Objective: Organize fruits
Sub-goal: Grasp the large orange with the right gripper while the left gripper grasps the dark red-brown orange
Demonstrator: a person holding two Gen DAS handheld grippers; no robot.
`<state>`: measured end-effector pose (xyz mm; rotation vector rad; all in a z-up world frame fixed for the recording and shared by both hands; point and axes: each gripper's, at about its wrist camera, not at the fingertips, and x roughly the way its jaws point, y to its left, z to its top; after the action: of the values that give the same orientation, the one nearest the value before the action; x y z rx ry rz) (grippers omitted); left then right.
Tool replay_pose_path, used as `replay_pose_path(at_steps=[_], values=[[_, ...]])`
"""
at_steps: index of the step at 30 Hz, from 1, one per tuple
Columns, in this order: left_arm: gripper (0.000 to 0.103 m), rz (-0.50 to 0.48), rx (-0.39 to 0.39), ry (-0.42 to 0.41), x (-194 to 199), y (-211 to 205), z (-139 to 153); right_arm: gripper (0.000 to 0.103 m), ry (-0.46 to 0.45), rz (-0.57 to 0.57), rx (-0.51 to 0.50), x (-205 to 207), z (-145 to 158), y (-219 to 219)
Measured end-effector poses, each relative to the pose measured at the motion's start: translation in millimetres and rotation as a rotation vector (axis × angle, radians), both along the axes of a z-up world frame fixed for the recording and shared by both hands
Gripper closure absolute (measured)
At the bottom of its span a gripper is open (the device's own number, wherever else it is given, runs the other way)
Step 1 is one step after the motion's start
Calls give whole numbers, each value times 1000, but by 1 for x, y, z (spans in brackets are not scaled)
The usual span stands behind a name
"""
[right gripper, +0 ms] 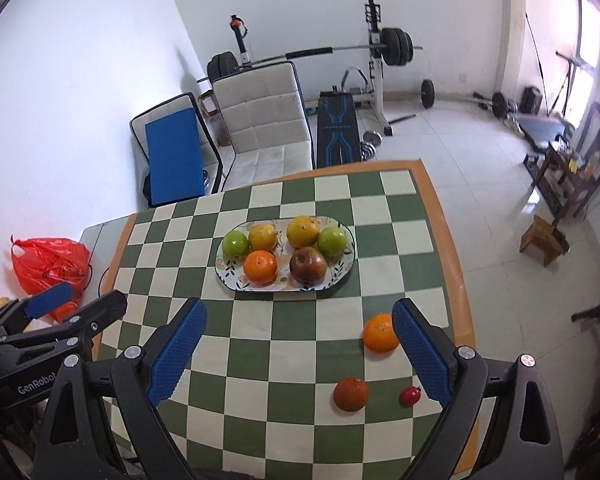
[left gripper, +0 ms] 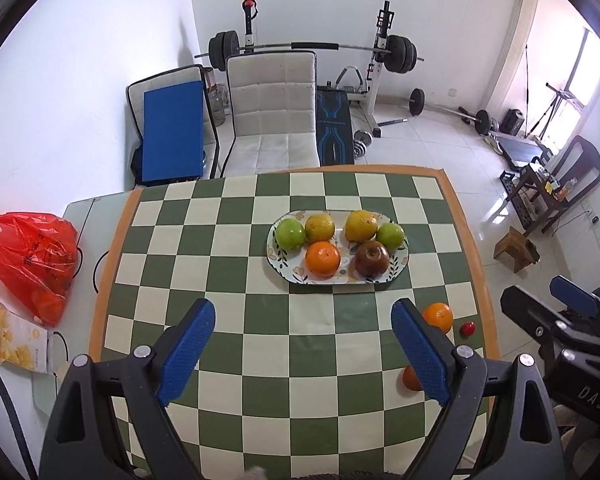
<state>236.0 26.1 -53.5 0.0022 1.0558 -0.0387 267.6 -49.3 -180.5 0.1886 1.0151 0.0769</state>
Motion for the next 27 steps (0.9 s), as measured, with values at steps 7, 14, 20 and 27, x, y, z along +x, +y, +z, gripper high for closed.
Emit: replay_pose_path(at_steps=[7, 14, 20, 27], values=[[0, -20, 123, 104, 21, -26, -54, 7, 214, -107, 71, 12, -98, -55], [0, -97, 226, 314, 39, -67, -151, 14, 392, -217, 211, 24, -220, -107], [0, -130, 313, 442, 55, -98, -223, 17, 478, -182, 205, 70, -284, -119], [0, -126, 267, 543, 64, -113, -252, 36, 528, -59, 133, 96, -314, -103]])
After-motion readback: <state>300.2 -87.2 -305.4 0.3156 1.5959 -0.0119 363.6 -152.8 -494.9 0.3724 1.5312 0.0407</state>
